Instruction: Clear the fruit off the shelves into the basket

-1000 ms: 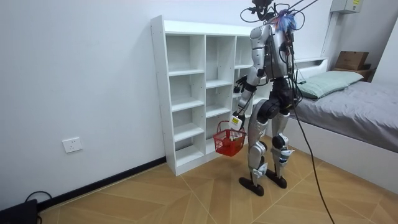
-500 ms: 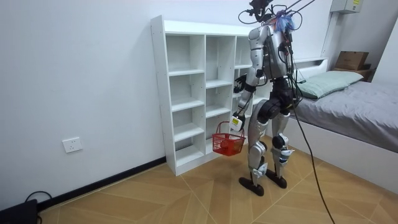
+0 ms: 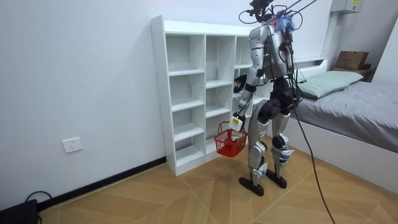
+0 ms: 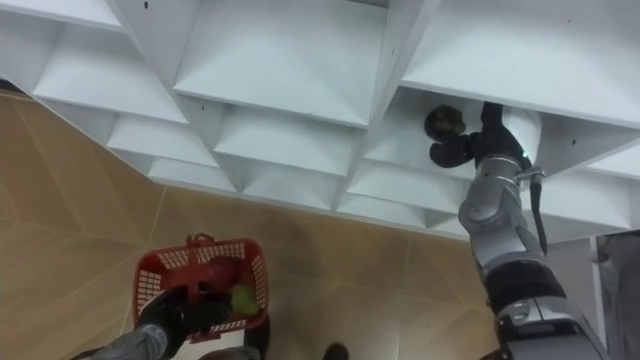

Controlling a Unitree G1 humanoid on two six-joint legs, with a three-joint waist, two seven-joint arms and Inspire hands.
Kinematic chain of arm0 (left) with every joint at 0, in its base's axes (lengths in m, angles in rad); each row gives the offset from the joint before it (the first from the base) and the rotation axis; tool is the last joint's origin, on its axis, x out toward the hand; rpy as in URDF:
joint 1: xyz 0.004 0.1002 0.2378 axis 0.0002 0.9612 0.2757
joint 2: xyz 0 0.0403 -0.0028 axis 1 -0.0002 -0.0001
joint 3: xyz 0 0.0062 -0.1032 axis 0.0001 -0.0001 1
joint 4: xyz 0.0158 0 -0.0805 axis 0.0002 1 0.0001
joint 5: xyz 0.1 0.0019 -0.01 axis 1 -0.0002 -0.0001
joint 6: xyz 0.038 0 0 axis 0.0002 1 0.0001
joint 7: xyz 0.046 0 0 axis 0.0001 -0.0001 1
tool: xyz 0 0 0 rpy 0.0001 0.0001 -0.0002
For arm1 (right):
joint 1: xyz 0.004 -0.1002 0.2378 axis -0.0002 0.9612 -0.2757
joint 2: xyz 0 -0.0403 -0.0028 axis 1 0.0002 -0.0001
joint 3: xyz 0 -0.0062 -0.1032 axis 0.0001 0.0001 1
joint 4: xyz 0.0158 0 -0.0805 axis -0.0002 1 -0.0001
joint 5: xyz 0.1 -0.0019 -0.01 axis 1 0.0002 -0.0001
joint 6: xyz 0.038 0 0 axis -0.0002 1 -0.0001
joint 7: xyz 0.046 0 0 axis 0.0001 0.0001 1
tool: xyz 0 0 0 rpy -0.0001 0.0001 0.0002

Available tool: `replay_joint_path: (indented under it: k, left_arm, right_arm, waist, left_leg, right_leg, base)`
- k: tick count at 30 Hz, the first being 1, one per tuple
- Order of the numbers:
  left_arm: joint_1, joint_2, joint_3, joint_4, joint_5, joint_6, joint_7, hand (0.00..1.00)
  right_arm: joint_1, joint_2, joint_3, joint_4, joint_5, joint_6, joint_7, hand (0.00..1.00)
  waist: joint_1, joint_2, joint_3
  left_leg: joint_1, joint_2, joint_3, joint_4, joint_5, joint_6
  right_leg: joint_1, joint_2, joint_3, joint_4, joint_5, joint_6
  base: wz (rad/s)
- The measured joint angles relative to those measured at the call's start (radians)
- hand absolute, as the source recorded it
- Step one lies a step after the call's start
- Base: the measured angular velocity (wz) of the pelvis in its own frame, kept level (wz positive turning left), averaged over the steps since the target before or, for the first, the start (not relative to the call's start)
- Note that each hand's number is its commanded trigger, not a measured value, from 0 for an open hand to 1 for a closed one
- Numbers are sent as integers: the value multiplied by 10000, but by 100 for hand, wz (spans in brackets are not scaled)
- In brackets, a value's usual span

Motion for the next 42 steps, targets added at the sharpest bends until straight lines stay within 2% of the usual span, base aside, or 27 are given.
replay_joint_path:
  k: [6, 11, 16, 25, 31, 38, 42]
  left_arm:
    - [-93, 5, -247, 0, 2, 0, -137, 100]
    - [-154, 71, -370, 2, -15, 0, -134, 100]
    - [-310, 117, -407, 99, -19, -1, -183, 100]
    - [-349, 154, -571, 282, -22, 5, -379, 100]
    - [-355, 175, -582, 467, -222, 5, -405, 100]
    - [-406, 213, -575, 505, -221, 5, -404, 100]
    - [-431, 212, -576, 505, -221, 5, -404, 100]
  right_arm:
    - [-182, -145, 170, 0, -15, 9, 266, 0]
    - [-600, -278, 488, 837, -160, 154, 559, 0]
    - [-713, -369, 633, 1335, -139, 322, 639, 0]
    - [-920, -614, 711, 1828, -147, 340, 1059, 0]
    - [-968, -625, 775, 1942, -144, 348, 1287, 0]
    - [-1162, -631, 773, 1952, -222, 347, 1407, 0]
    - [-1295, -677, 772, 1952, -387, 344, 1407, 0]
  waist:
    - [2, -2, -1]
    - [88, -32, 10]
    - [322, -165, 87]
    - [503, -211, 113]
    - [513, -209, 127]
    - [518, -223, 203]
    - [516, -231, 207]
  left_leg:
    - [2, -6, 0, -1, 1, 1]
    - [4, 11, 11, -1, 22, 2]
    - [-9, 28, 11, -11, 61, -2]
    - [-159, 45, 27, 6, 143, 21]
    - [-156, 42, 30, 29, 158, 39]
    - [-180, 46, 29, 16, 171, 37]
    - [-239, 47, 36, 10, 171, 37]
  right_leg:
    - [-2, -12, 13, 0, 0, 0]
    - [-81, -14, 62, 88, 0, 0]
    - [-157, -18, 58, 161, 11, -18]
    - [-383, -69, 33, 323, 31, -41]
    - [-345, -68, -19, 327, 32, -42]
    - [-386, -68, -23, 347, 33, -45]
    - [-461, -68, -23, 349, 33, -45]
  base:
    - [0]
    - [-3]
    - [-4]
    - [0]
    - [2]
    - [0]
    - [0]
